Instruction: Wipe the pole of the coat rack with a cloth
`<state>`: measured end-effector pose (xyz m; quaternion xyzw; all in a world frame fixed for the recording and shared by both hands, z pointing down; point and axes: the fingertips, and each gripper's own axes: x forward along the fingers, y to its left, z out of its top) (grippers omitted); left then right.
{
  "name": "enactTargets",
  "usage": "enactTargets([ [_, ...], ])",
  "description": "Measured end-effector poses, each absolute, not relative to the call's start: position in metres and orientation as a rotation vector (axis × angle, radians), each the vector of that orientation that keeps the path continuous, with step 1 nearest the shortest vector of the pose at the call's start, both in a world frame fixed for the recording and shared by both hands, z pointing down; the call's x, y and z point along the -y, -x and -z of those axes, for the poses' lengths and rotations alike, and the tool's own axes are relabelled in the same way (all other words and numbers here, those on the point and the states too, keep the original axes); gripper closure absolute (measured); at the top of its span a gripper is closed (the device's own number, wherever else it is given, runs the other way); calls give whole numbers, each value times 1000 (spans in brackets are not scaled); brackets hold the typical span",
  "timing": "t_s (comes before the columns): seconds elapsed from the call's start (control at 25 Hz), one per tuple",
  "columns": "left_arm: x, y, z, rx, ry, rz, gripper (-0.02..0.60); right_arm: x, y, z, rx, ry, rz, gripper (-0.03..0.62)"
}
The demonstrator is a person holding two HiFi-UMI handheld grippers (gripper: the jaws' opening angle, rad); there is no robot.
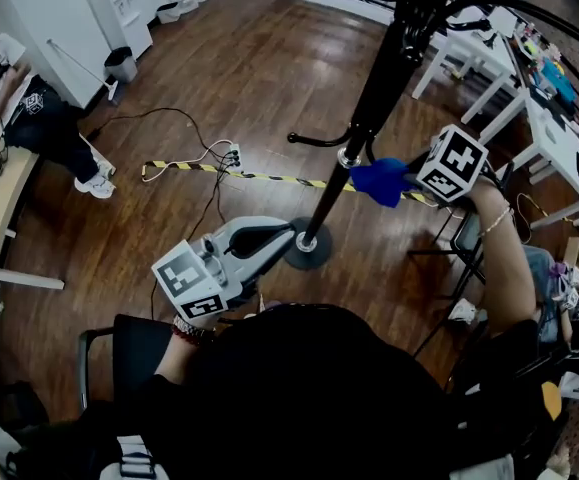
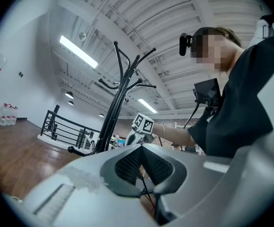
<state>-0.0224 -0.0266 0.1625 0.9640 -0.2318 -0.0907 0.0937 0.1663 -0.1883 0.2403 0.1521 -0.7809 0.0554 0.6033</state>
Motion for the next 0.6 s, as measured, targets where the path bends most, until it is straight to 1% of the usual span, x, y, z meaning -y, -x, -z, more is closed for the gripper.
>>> enactTargets([
  [0.36,27,12,-163,676,-2863,244,575,169,-201,-232,1776,-417,2,571],
  [0.44,26,10,-165,673,-2862,224,575,175,-202,-222,1855,-496,60,571],
  [0.6,24,3,-163,637,-2876,211,575,192,-184,-181,2136,-708,159,571],
])
